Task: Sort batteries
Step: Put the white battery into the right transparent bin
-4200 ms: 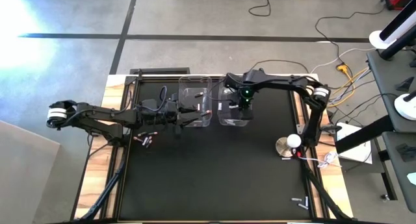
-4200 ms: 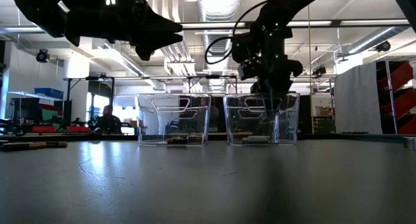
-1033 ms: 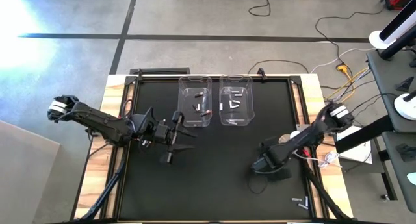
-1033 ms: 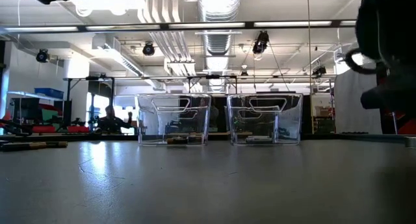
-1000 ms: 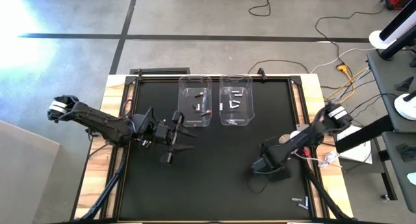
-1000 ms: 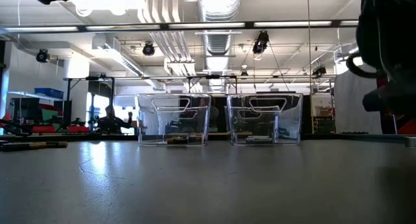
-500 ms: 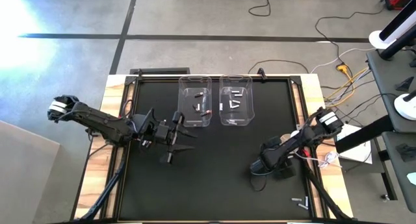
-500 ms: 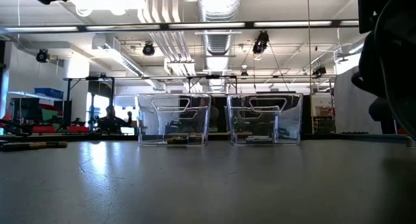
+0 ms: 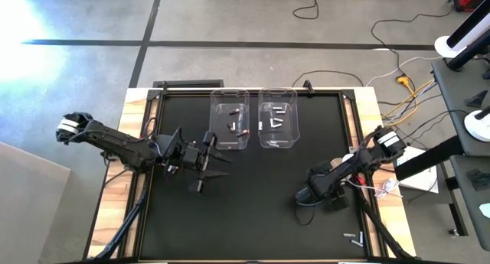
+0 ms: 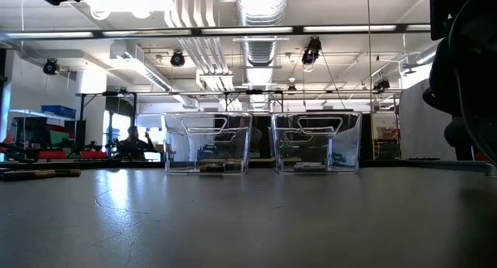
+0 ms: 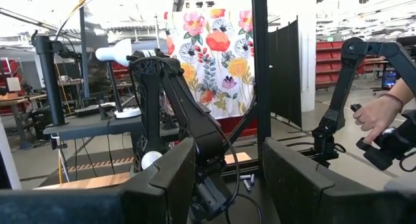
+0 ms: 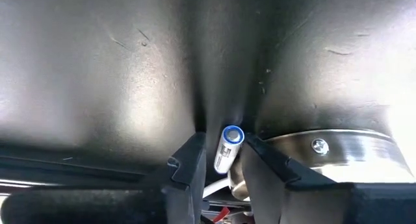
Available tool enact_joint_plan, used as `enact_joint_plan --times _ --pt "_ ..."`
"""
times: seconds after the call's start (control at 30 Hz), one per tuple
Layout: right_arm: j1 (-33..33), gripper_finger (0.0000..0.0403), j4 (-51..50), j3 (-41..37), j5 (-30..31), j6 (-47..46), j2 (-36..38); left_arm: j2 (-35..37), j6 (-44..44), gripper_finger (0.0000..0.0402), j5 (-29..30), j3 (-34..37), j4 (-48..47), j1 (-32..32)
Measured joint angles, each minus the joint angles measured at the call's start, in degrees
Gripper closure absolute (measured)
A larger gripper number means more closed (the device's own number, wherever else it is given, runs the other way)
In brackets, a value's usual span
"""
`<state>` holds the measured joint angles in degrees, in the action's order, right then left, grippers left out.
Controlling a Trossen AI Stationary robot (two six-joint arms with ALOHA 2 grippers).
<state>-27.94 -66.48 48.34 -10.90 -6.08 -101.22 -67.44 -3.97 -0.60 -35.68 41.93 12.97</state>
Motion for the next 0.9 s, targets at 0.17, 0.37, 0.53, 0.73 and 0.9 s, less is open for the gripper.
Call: enact_joint_plan --times 0.17,0.37,0.53,0.73,0.9 --pt "0.0 0.0328 0.3 -0.4 0.0 -0.3 0.0 0.0 0.0 0.0242 0.0 0.0 0.0 0.0" --pt "0.0 0.0342 0.3 -0.5 -0.1 -0.3 0.0 0.0 0.0 0.0242 0.0 0.0 0.0 0.0" --pt "0.0 0.0359 0.3 -0.2 -0.1 -1.4 -0.1 0.0 0.0 0.0242 0.0 0.0 0.0 0.0" --pt "-0.1 0.0368 0.1 1.6 -0.2 -4.8 -0.3 0.0 0.0 0.0242 0.0 0.0 0.0 0.0" --pt "-0.1 0.0368 1.6 7.0 -0.3 -6.0 0.2 0.0 0.0 0.0242 0.0 0.0 0.0 0.0"
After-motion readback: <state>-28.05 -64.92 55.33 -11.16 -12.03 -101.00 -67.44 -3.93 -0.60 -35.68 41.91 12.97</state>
